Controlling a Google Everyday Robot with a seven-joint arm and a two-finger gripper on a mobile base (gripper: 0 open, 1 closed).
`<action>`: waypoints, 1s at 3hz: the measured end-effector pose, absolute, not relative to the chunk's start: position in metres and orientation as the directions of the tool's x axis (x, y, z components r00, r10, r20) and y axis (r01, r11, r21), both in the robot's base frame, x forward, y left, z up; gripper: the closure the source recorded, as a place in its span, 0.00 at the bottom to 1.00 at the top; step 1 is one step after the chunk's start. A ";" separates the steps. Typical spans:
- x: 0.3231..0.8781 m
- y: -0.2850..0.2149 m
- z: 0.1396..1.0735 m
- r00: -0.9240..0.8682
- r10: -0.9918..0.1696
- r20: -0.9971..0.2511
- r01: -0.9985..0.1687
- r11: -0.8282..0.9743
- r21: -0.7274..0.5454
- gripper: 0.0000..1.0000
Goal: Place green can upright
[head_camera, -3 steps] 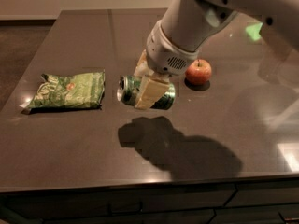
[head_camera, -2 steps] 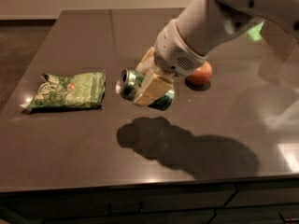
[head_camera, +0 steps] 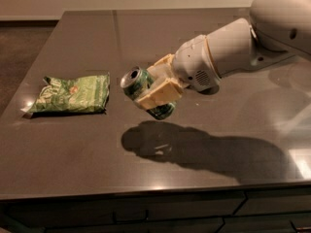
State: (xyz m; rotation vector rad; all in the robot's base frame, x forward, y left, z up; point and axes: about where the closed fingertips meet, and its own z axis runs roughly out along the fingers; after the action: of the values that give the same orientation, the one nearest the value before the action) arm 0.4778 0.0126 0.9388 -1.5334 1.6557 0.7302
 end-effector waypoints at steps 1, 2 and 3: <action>0.482 0.012 0.933 -0.031 -0.446 -0.894 -0.987 0.157 -0.045 1.00; 0.486 0.010 0.924 -0.041 -0.352 -0.935 -0.984 0.175 -0.023 1.00; 0.491 0.007 0.915 -0.050 -0.265 -0.963 -0.982 0.189 -0.001 1.00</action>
Offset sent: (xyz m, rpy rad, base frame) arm 0.0166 -0.0129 -0.0294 0.3792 0.0278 -0.0676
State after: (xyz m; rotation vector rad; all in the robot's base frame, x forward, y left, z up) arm 0.4906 0.0071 0.9154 -1.2463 1.5072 0.9442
